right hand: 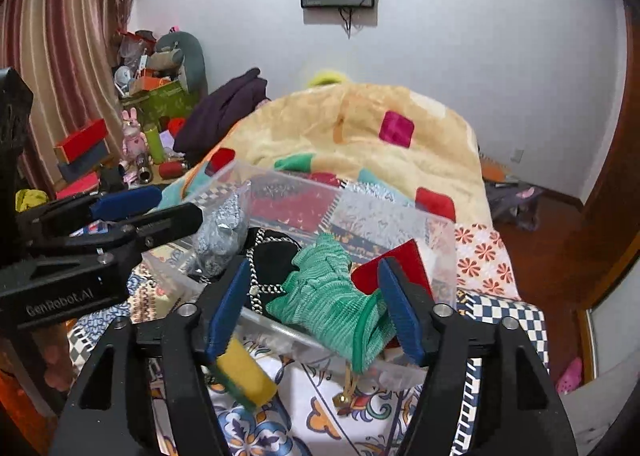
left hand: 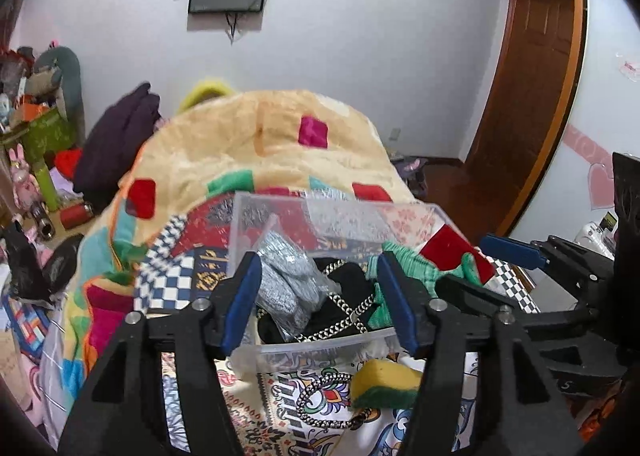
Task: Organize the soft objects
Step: 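Grasp the yellow-green sponge with the right tool while the left tool grasps the black-white bracelet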
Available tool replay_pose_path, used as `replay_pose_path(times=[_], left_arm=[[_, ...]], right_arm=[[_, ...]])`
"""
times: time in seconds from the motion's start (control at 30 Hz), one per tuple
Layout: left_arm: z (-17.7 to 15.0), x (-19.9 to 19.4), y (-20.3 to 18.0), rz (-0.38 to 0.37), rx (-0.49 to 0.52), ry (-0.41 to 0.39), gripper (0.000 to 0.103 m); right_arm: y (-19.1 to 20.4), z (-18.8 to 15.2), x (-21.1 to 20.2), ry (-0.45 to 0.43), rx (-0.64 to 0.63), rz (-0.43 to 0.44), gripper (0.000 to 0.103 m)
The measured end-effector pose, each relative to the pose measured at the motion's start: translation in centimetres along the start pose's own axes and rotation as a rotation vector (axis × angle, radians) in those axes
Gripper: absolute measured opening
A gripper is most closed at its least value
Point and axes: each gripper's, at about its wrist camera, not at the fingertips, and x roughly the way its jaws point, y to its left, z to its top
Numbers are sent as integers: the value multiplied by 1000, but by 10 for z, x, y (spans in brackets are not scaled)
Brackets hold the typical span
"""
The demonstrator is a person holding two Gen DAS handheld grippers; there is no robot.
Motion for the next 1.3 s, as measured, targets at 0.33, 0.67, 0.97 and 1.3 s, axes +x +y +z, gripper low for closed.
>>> replay_pose_path(times=[0.33,0.67,0.97,1.3], left_arm=[[-32,-13,8,25,7,59,73],[-77,24,23,62,-13,230,55],[-86,47,7,14,61,326,25],[-87,43,2,-17,67,314,6]], right_arm=[[5,-26,-5,53,0,71,69],[10,-56,40,216,36,167,64],[21,-61,52,258,8,224,31],[15,-59,23,175,-1,189,27]])
